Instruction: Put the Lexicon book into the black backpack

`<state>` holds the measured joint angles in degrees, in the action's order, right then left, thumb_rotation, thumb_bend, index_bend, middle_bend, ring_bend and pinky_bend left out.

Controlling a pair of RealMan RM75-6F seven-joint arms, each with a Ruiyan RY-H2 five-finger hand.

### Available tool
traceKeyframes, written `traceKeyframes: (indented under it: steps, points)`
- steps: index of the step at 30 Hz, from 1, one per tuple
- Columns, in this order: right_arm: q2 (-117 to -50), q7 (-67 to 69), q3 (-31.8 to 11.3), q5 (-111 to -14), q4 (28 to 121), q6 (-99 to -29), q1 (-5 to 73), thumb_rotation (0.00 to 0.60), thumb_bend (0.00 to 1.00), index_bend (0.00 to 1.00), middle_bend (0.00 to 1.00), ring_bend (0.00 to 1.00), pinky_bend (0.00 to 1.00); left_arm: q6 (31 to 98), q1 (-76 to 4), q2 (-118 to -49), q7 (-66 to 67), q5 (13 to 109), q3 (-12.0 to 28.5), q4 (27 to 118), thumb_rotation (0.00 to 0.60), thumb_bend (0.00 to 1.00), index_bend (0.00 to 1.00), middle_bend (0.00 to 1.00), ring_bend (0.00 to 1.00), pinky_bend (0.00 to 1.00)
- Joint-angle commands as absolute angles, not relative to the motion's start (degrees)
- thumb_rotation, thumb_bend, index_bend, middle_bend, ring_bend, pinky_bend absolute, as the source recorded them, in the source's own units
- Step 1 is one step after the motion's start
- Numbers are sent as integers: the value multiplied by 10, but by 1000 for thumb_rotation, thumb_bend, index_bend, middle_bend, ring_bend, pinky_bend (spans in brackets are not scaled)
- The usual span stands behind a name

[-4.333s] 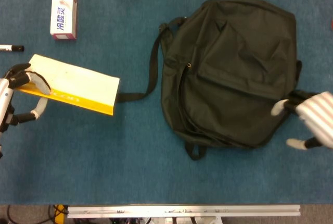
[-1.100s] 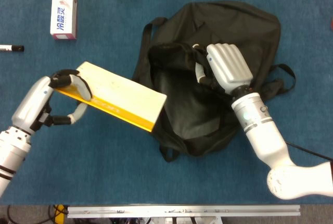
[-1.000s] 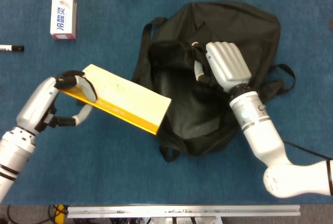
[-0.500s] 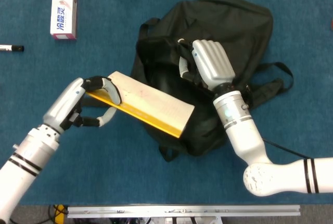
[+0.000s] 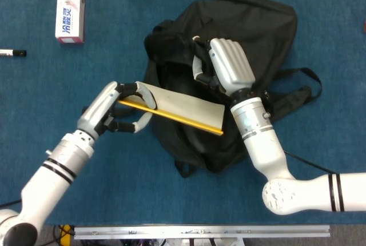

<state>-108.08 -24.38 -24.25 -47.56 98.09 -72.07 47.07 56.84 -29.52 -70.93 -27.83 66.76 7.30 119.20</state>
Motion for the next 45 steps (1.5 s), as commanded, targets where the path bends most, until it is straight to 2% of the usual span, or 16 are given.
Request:
traceKeyframes:
  steps: [1, 8, 14, 20, 32, 38, 45]
  points:
    - [-1082, -241, -246, -474, 979, -719, 472, 600, 721, 553, 544, 504, 814, 584, -299, -741, -255, 638, 85, 1195, 600, 385, 654, 502, 386, 190]
    - [-1084, -231, -256, -472, 976, -717, 473, 600, 721, 553, 544, 504, 815, 623, -303, -812, -213, 585, 107, 1189, 600, 385, 651, 503, 386, 190]
    - [-1084, -225, -262, -468, 980, -716, 474, 600, 721, 553, 544, 505, 814, 657, -299, -869, -175, 580, 109, 1164, 600, 385, 643, 503, 387, 190]
    - [-1080, -217, -272, -464, 987, -716, 473, 600, 721, 553, 544, 506, 814, 720, -279, -933, -141, 651, 90, 1100, 600, 386, 644, 503, 388, 191]
    - [-1079, -215, -277, -453, 1007, -720, 476, 600, 721, 553, 543, 509, 815, 780, -244, -1003, -127, 790, 35, 973, 600, 385, 632, 494, 388, 191]
    - [-1079, -217, -277, -450, 1012, -724, 477, 600, 722, 553, 544, 509, 814, 787, -236, -1034, -103, 820, 20, 925, 600, 385, 626, 485, 388, 191]
    - [-1079, -215, -275, -443, 1015, -725, 477, 600, 721, 553, 543, 510, 814, 766, -243, -1058, -99, 843, 15, 881, 600, 385, 629, 485, 388, 191]
